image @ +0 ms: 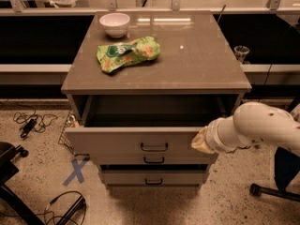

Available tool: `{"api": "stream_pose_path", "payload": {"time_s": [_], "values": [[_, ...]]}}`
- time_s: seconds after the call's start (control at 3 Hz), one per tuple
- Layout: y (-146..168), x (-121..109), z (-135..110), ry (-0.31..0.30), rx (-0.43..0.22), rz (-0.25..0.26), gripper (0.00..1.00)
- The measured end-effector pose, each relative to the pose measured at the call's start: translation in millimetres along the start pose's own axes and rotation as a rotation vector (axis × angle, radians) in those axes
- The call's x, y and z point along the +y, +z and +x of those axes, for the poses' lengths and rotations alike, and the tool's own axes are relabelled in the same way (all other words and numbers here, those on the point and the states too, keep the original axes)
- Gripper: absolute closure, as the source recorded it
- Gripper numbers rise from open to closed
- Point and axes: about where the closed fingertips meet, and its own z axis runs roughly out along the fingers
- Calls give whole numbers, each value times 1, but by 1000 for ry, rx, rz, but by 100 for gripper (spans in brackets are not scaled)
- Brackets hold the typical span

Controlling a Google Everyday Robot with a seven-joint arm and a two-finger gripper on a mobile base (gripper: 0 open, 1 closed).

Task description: Close top drawer

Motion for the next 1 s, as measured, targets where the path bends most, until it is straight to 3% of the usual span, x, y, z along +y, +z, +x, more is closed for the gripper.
{"api": "stream_pose_path", "payload": {"time_s": [0.67, 1.0], "values": [[26, -68, -10, 3, -76, -16, 100], [31, -84, -16, 3, -92, -28, 100]]}}
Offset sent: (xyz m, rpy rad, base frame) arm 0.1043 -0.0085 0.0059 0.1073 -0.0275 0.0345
